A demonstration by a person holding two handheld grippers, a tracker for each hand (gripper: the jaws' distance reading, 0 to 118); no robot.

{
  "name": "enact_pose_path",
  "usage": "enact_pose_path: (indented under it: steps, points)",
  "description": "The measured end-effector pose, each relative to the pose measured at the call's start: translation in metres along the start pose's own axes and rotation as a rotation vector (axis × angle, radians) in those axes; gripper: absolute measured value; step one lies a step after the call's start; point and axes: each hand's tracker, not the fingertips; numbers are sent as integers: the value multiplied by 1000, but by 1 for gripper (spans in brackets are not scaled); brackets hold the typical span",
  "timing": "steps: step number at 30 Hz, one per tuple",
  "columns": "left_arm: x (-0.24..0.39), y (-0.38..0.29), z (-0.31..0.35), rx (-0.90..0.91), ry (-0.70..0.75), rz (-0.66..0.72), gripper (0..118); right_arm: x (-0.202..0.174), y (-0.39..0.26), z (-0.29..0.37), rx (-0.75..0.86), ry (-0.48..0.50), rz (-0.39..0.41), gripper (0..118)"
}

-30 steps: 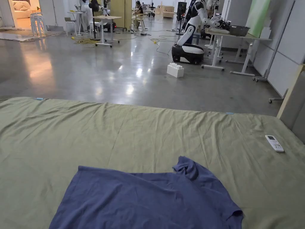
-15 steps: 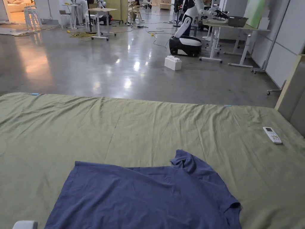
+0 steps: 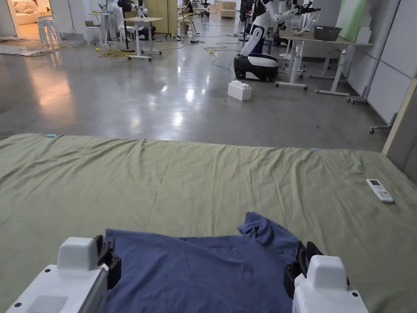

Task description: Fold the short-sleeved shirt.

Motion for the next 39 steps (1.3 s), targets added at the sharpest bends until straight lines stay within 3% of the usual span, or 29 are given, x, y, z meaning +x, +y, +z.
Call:
enact_pose_path:
  steps: [1, 4, 11, 20, 21, 22, 25, 35, 39]
  points:
    - [3, 2, 1, 17, 2, 6, 9, -2, 2, -1, 1, 4, -7, 10]
    - [8, 9, 3, 48, -14, 56, 1, -7, 6, -7, 19, 24, -2, 1]
    - [-11, 4, -36, -76, -38, 54, 0, -10, 8, -40, -21, 57, -5, 0]
    - [-76, -19, -186, -379, -27, 81, 0, -7, -16, -92, -133, 70, 6, 0]
    - [-83, -23, -210, -440, -29, 97, 5, -6, -21, -98, -152, 71, 4, 0]
    - [-87, -25, -228, -480, -22, 112, 19, -4, -26, -102, -180, 69, -3, 0]
    - [-99, -33, -278, -579, -25, 148, 70, -1, -36, -112, -204, 63, 15, 0]
    - [-111, -63, -375, -794, -7, 219, 79, 17, -70, -124, -313, 18, 42, 0]
    - [-106, -82, -375, -892, 11, 120, 79, 18, -77, -123, -338, 11, 46, 0]
